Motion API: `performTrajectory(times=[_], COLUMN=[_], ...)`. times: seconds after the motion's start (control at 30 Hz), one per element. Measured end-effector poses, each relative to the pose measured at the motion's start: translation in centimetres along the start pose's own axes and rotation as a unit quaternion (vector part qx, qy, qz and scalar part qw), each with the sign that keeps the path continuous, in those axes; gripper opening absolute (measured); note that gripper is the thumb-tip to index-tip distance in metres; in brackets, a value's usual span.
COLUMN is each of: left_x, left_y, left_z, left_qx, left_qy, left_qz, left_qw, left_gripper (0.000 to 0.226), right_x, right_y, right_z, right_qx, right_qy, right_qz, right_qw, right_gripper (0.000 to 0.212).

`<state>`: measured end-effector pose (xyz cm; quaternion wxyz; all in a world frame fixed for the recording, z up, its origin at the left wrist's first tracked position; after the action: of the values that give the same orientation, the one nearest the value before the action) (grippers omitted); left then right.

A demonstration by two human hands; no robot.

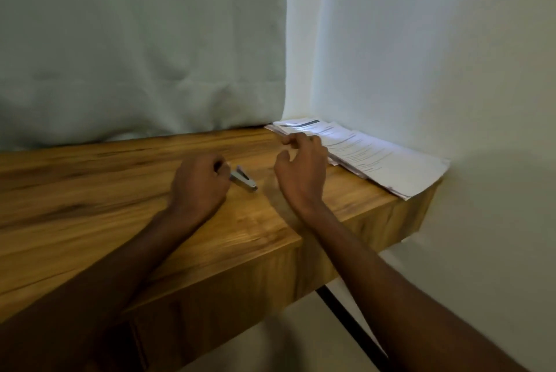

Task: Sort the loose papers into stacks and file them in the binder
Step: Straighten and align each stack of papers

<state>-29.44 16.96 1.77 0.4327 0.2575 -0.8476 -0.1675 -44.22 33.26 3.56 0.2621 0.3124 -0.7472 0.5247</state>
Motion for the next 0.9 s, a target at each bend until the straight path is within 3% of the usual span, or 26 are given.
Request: performTrajectory(times=[0.17, 0.27, 0.37, 0.43, 0.53, 0.7, 0.9], left_x=[2.5, 2.2, 1.3, 1.5, 1.7, 2.0, 1.8], left_y=[10.3, 15.5, 17.7, 17.7, 17.1, 16.5, 16.7], left_z=[9.8, 15.7, 19.2, 19.2, 19.0, 19.7, 19.4], left_qx=[-0.109, -0.107, -0.024, -0.008, 0.006, 0.002, 0.006], left_qy=[-0.034, -0.097, -0.148, -0.124, -0.104, -0.129, -0.129], left_qz=[0.012, 0.077, 0.171, 0.183, 0.172, 0.155, 0.137], left_qw=[0.993, 0.987, 0.974, 0.975, 0.98, 0.979, 0.982], left_gripper=[0.023, 0.016, 0.013, 0.016, 0.02, 0.013, 0.012], right_x=[4.2, 5.8, 7.2, 7.5, 7.7, 8.1, 8.2], right_y=[8.9, 15.2, 22.0, 25.7, 28.5, 29.0, 27.0], right_z=[-9.0, -13.9, -16.5, -17.2, -17.0, -17.1, -17.7], right_qx=[-0.063, -0.154, -0.193, -0.186, -0.109, -0.101, 0.012], right_qy=[0.096, 0.154, 0.131, 0.094, 0.077, 0.111, 0.194], right_qz=[0.103, 0.189, 0.31, 0.401, 0.469, 0.485, 0.428], right_qw=[0.988, 0.958, 0.922, 0.892, 0.873, 0.862, 0.882], right_gripper=[0.041, 0.051, 0.061, 0.072, 0.082, 0.048, 0.028])
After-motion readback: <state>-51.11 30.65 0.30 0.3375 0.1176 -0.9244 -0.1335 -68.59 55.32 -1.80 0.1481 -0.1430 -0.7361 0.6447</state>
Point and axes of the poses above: each hand's wrist, its own x-axis towards the middle knuckle, its own z-axis out of the palm, y = z × x, the point moved 9 cm from there along x, towards the middle knuckle, and after that the axes turned 3 degrees about -x, right-handed, at the moved point
